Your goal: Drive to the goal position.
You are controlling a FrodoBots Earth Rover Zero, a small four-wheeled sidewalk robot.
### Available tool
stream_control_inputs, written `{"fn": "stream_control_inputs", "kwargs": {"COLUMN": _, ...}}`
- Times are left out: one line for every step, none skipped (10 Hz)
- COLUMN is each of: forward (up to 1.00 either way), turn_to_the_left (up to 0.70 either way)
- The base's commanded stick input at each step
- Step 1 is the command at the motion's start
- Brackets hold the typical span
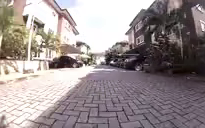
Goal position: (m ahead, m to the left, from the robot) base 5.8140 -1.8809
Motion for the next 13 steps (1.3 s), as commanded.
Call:
{"fn": "stream_control_inputs", "kwargs": {"forward": 0.69, "turn_to_the_left": 0.03}}
{"fn": "stream_control_inputs", "kwargs": {"forward": 0.69, "turn_to_the_left": 0.03}}
{"fn": "stream_control_inputs", "kwargs": {"forward": 0.69, "turn_to_the_left": 0.03}}
{"fn": "stream_control_inputs", "kwargs": {"forward": 0.69, "turn_to_the_left": 0.03}}
{"fn": "stream_control_inputs", "kwargs": {"forward": 0.69, "turn_to_the_left": 0.03}}
{"fn": "stream_control_inputs", "kwargs": {"forward": 0.69, "turn_to_the_left": 0.03}}
{"fn": "stream_control_inputs", "kwargs": {"forward": 0.69, "turn_to_the_left": 0.03}}
{"fn": "stream_control_inputs", "kwargs": {"forward": 0.69, "turn_to_the_left": 0.03}}
{"fn": "stream_control_inputs", "kwargs": {"forward": 0.69, "turn_to_the_left": 0.03}}
{"fn": "stream_control_inputs", "kwargs": {"forward": 0.69, "turn_to_the_left": 0.03}}
{"fn": "stream_control_inputs", "kwargs": {"forward": 0.69, "turn_to_the_left": 0.0}}
{"fn": "stream_control_inputs", "kwargs": {"forward": 0.69, "turn_to_the_left": -0.25}}
{"fn": "stream_control_inputs", "kwargs": {"forward": 0.69, "turn_to_the_left": -0.19}}
